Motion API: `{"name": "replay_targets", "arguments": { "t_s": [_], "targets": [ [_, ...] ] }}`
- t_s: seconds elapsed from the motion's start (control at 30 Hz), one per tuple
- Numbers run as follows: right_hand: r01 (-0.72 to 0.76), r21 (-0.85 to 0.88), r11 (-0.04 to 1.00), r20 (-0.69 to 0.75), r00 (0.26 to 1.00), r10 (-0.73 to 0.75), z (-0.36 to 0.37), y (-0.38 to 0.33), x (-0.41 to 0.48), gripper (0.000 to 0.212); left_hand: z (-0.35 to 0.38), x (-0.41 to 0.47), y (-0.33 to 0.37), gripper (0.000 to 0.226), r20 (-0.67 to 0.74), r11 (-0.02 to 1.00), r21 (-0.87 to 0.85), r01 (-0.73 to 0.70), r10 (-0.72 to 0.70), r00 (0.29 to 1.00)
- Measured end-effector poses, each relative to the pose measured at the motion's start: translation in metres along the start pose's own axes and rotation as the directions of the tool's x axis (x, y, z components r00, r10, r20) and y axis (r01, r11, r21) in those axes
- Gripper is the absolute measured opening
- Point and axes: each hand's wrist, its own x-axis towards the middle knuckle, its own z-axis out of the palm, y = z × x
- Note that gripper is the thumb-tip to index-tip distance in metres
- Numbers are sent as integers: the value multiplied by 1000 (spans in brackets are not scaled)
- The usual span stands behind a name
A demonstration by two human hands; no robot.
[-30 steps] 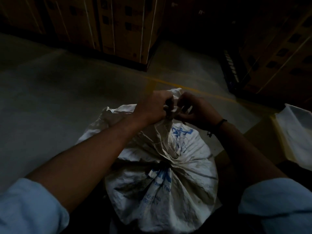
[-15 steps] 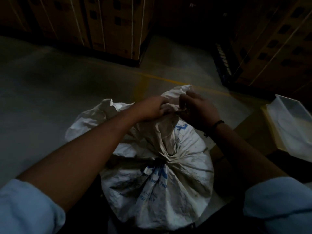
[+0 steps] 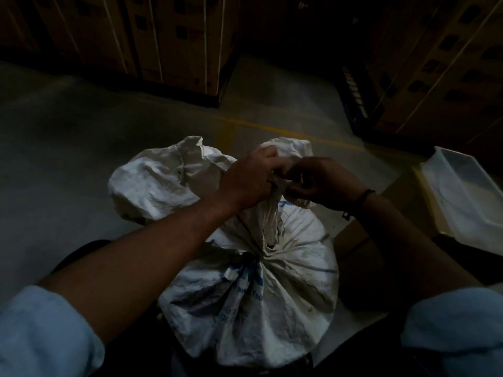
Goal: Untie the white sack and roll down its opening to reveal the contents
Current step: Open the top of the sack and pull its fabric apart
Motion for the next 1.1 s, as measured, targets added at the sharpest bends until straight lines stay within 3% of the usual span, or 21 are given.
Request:
{"name": "replay_targets", "arguments": {
  "t_s": [0.13, 0.23, 0.33, 0.43, 0.53, 0.67, 0.73, 0.8, 0.87, 0.97, 1.03, 1.1],
  "targets": [
    [63, -142, 988, 81, 995, -52, -2, 9, -4, 17, 9, -3, 4, 37, 76, 987, 158, 10, -23, 997],
    [91, -228, 969, 8, 996, -92, -4, 12, -8, 19, 12, -1, 5, 47, 204, 963, 267, 28, -85, 975],
    [70, -279, 958, -67, 993, -92, -3, 15, -13, 20, 4, 6, 1, 38, 264, 962, 272, 11, -86, 961],
    [23, -306, 952, -113, 992, -60, -7, 20, -16, 17, -5, 9, 0, 41, 303, 981, 187, 44, -100, 948],
    [-55, -380, 923, -115, 993, 12, -10, 25, -22, 30, -9, 13, -2, 35, 303, 967, 252, 36, -114, 946],
    [-144, -455, 879, 38, 983, 181, -11, 14, -21, 34, -10, 15, -2, 32, 328, 961, 271, 61, -152, 933],
    [-107, -509, 854, 166, 961, 220, -9, 5, -22, 27, -7, 13, 4, 24, 252, 956, 291, -24, -52, 966],
    [-93, -497, 863, 261, 932, 251, -9, -1, -26, 34, -3, 9, 12, 16, 177, 939, 309, -154, 102, 979],
    [-144, -350, 926, 318, 911, 261, -14, -4, -29, 48, 2, 4, 19, 13, 91, 902, 309, -302, 288, 953],
    [-167, -50, 985, 223, 959, 174, -25, -3, -34, 61, 11, -2, 25, 12, -37, 814, 359, -457, 502, 864],
    [-37, -30, 999, 122, 992, 41, -29, 4, -38, 64, 15, -5, 32, 7, -108, 812, 336, -477, 537, 837],
    [56, 16, 998, 67, 996, -56, -29, 9, -41, 48, 19, -6, 40, 6, -152, 823, 302, -480, 539, 829]
  ]
}}
